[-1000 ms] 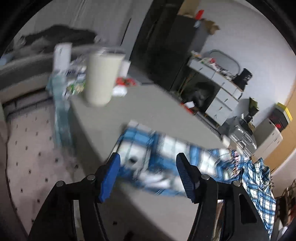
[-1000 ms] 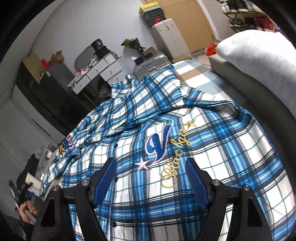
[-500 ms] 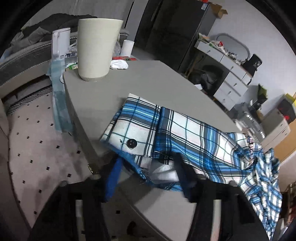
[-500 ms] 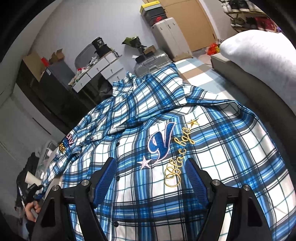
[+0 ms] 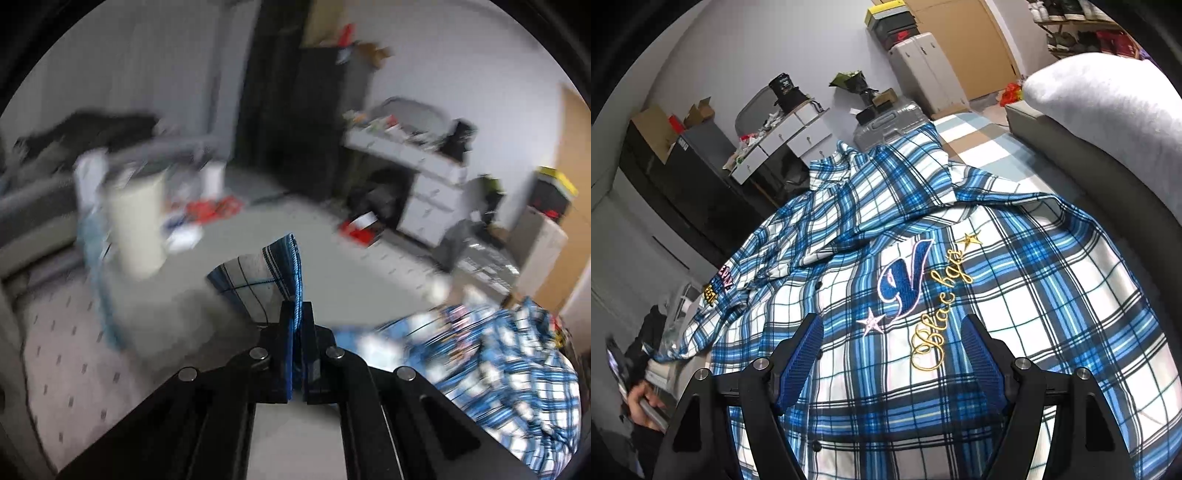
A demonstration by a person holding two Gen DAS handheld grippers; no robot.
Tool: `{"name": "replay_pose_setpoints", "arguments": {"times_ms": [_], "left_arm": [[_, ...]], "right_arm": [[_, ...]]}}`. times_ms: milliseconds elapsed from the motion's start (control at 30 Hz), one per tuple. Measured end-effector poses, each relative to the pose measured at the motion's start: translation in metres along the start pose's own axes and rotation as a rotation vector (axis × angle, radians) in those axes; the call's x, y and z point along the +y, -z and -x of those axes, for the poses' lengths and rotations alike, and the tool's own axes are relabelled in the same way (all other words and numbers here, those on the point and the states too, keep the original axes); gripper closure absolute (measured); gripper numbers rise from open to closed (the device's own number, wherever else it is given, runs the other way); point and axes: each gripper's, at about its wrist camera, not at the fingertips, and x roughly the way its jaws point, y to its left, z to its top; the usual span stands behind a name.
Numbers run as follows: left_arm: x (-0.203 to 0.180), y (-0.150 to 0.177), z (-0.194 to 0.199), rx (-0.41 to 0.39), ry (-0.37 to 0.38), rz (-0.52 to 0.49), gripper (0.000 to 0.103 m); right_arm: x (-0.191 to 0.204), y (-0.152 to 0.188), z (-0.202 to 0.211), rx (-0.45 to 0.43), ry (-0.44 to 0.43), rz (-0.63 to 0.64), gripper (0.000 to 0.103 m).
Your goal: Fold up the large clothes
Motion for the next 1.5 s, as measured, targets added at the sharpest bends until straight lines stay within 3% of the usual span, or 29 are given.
{"name": "replay_pose_setpoints", "arguments": {"times_ms": [133,233,333,367,400,433,467,500,600,667,800,933,1033,1133,1200,1233,1300,1500], "left_arm": [[-0.085,-0.034,0.016,-0.089,0.234,-0.107,0.103],[-0.192,-0.045,0.04,-0.145,0.508,-0.21,0.103],[-0.284,-0.028,0.061,-0.138,0.75,-0.301,0.103],[-0.318,-0.012,0.065,-0.098,0.882,-0.325,0.103],[-0.351,0.008,0.065,-0.004,1.029,-0.359,0.099],[-0.375,0.027,0.062,0.11,1.125,-0.395,0.08],[-0.392,0.046,0.059,0.217,1.171,-0.43,0.054],[-0.403,0.063,0.056,0.292,1.188,-0.457,0.052],[-0.396,0.108,0.046,0.404,1.166,-0.517,0.052],[-0.371,0.114,0.038,0.42,1.115,-0.506,0.052],[-0.311,0.1,0.027,0.366,0.952,-0.455,0.051],[-0.257,0.095,0.03,0.313,0.759,-0.451,0.05],[-0.223,0.099,0.027,0.302,0.662,-0.421,0.05],[-0.203,0.108,0.026,0.299,0.587,-0.397,0.05],[-0.194,0.116,0.024,0.311,0.556,-0.362,0.05],[-0.185,0.118,0.024,0.329,0.539,-0.343,0.05],[-0.173,0.124,0.024,0.346,0.514,-0.303,0.05],[-0.143,0.122,0.017,0.368,0.489,-0.246,0.041]], "right_arm": [[-0.002,0.002,0.012,-0.025,0.001,-0.008,0.026],[-0.008,0.003,0.027,-0.038,0.034,-0.024,0.026],[-0.013,0.004,0.045,-0.068,0.065,-0.036,0.026],[-0.015,0.005,0.053,-0.08,0.077,-0.04,0.026],[-0.018,0.006,0.06,-0.086,0.094,-0.043,0.026],[-0.021,0.007,0.067,-0.091,0.111,-0.048,0.026],[-0.024,0.008,0.072,-0.095,0.121,-0.051,0.026],[-0.028,0.01,0.077,-0.098,0.137,-0.058,0.026],[-0.04,0.016,0.087,-0.108,0.161,-0.085,0.025],[-0.049,0.015,0.085,-0.098,0.169,-0.091,0.024],[-0.043,-0.008,0.058,-0.058,0.137,-0.059,0.024],[-0.011,-0.056,0.019,-0.051,0.06,0.043,0.023],[0.013,-0.103,-0.033,-0.026,-0.028,0.078,0.023],[0.016,-0.136,-0.091,0.021,-0.06,0.021,0.024],[0.007,-0.145,-0.129,0.089,-0.024,-0.043,0.026],[-0.002,-0.145,-0.142,0.125,0.004,-0.103,0.034],[-0.016,-0.14,-0.154,0.165,-0.023,-0.193,0.039],[-0.024,-0.13,-0.16,0.172,-0.039,-0.234,0.039]]}}
